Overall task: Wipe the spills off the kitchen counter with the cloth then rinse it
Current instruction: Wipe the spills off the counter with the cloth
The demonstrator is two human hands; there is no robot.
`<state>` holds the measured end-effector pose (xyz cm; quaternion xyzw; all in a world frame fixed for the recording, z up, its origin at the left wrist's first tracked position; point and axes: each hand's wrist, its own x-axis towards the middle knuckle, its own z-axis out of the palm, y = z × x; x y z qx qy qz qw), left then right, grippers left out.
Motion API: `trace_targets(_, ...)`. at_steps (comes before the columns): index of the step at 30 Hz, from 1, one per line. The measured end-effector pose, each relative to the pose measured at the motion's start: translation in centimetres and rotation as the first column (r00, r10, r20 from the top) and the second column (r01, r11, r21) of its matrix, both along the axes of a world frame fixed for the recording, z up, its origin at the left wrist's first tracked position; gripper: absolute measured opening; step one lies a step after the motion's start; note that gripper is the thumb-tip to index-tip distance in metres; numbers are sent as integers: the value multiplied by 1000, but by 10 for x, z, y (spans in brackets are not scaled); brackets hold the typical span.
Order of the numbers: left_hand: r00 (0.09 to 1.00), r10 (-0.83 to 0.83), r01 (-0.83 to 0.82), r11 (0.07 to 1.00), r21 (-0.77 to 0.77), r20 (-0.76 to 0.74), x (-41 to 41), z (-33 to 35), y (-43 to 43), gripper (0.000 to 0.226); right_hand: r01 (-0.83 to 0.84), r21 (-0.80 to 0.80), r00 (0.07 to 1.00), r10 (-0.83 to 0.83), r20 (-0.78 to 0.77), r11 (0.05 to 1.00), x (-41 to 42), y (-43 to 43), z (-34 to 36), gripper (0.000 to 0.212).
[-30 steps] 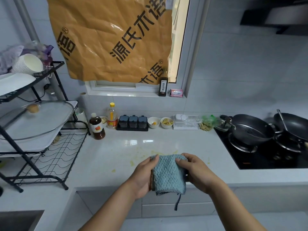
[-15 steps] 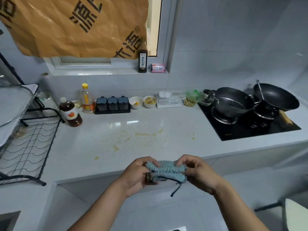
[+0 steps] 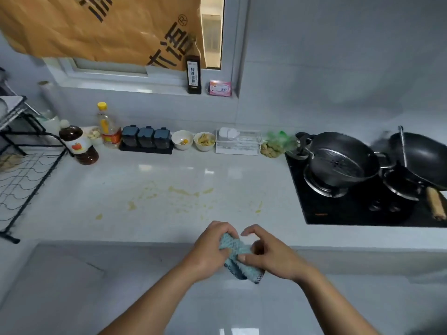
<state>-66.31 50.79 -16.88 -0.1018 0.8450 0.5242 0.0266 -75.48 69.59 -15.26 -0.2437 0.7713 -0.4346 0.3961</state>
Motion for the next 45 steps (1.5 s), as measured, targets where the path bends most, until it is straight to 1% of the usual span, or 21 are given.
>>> trace_targets(1, 999, 54, -54, 998, 17, 7, -8, -6, 14, 54, -61, 46, 998, 63, -31, 997, -16, 8, -1, 41)
trace_targets(2, 995, 100, -100, 994, 33, 13, -12, -10, 21, 53, -109, 68, 991, 113, -65, 992, -27, 11, -1, 37)
trace_targets(4, 984, 176, -178, 982, 67, 36, -20, -18, 33, 50, -174, 106, 976, 186, -113, 979, -46, 18, -5, 20)
trace_targets(6, 978, 202, -207, 974, 93, 51, -32, -24, 39, 50, -193, 159, 958, 221, -185, 968, -63, 22, -11, 15)
trace_targets(7, 976, 212, -217, 971, 105, 56, -42, -29, 42, 50, -186, 173, 956, 219, -196, 967, -74, 24, -14, 15)
trace_targets(11, 967, 254, -256, 956, 145, 34, -81, -43, 46, 48, -139, 115, 973, 157, -172, 984, -102, 26, -25, 13)
trace_targets(13, 959, 282, -282, 941, 185, 32, -109, -55, 44, 43, -112, 94, 977, 127, -169, 989, -124, 24, -33, 22)
trace_targets(15, 951, 308, -308, 930, 201, 36, -133, -64, 46, 39, -116, 120, 981, 133, -143, 986, -142, 21, -35, 33)
trace_targets(16, 948, 315, -315, 925, 210, 37, -144, -71, 48, 37, -116, 146, 983, 135, -128, 982, -150, 20, -37, 34)
trace_targets(22, 944, 330, -324, 913, 245, 18, -215, -87, 61, 31, -65, 157, 994, 78, -81, 985, -220, 21, -46, 8)
trace_targets(24, 950, 313, -309, 927, 213, 15, -227, -88, 57, 30, -58, 173, 990, 79, -119, 983, -240, 24, -54, 11)
trace_targets(27, 931, 365, -364, 918, 154, 23, -239, -96, 48, 20, 18, 249, 958, 54, -281, 968, -290, 24, -72, 11)
trace_targets(29, 888, 459, -459, 883, 95, 33, -238, -106, 40, 12, 75, 282, 922, 41, -386, 957, -334, 18, -92, 8)
trace_targets(32, 797, 595, -591, 804, -65, 108, -224, -124, 35, 6, 102, 401, 827, 147, -543, 910, -401, -7, -132, 19)
trace_targets(34, 649, 737, -711, 675, -196, 188, -204, -140, 48, 10, 87, 447, 735, 246, -632, 890, -430, -26, -161, 29)
trace_targets(35, 588, 779, -745, 627, -230, 220, -196, -146, 51, 12, 159, 442, 686, 223, -692, 883, -443, -30, -170, 35)
trace_targets(37, 424, 861, -821, 497, -283, 282, -172, -161, 69, 16, 241, 399, 595, 190, -781, 885, -463, -37, -194, 44)
trace_targets(39, 265, 904, -870, 374, -322, 335, -150, -174, 87, 22, 246, 369, 566, 177, -805, 896, -473, -39, -215, 43)
trace_targets(40, 216, 909, -868, 346, -356, 357, -141, -179, 94, 26, 236, 361, 564, 176, -807, 902, -475, -38, -223, 38)
trace_targets(43, 188, 879, -819, 386, -424, 438, -131, -196, 111, 42, 181, 355, 522, 217, -825, 917, -467, -27, -239, 28)
trace_targets(45, 184, 851, -823, 407, -397, 491, -137, -206, 119, 46, 32, 329, 454, 280, -846, 944, -456, -15, -247, 33)
